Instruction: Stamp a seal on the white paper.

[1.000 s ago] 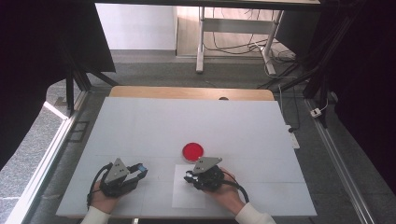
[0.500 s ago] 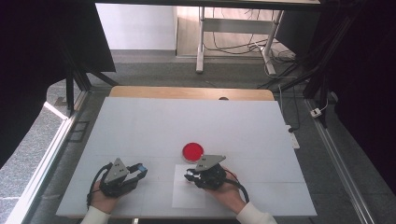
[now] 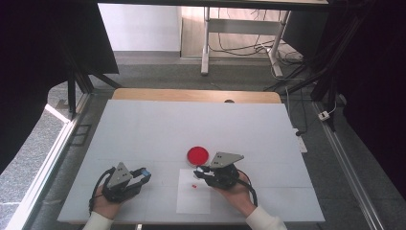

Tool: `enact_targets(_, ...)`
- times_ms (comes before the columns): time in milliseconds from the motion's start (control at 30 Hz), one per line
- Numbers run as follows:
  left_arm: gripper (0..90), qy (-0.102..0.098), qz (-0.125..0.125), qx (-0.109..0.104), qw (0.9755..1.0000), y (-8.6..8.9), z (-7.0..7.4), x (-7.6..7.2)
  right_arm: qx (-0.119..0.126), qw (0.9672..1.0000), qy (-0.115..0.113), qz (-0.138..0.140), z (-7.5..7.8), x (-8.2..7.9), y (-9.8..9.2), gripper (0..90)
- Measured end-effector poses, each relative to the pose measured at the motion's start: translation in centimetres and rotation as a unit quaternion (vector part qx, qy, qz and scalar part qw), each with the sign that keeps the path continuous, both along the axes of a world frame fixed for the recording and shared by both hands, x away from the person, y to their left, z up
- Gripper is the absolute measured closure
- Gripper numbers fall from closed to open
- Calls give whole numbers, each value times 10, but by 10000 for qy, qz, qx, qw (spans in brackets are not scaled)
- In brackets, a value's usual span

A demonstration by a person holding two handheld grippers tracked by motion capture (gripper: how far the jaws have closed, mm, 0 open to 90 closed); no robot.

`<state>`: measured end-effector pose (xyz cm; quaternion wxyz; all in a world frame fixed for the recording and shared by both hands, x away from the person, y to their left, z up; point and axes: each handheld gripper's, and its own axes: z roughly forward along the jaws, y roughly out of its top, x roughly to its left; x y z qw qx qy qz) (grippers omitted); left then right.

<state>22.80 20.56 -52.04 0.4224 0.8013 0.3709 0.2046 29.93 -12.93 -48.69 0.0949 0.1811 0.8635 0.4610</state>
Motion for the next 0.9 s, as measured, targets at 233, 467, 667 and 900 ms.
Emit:
enact_targets(233, 650, 10, 11, 3, 10000, 0, 0, 0, 283, 9995, -23, -144, 9, 3, -9, 755)
enact_targets(467, 650, 18, 12, 2, 10000, 0, -1, 1, 599, 9975, -5, -368, 16, 7, -19, 755)
enact_targets(667, 650, 8, 11, 10, 10000, 0, -1, 0, 829, 9951, 36, -532, 22, 12, -30, 755)
enact_targets(900, 650, 9, 21, 8, 10000, 0, -1, 1, 966, 9934, -8, -619, 30, 14, -37, 755)
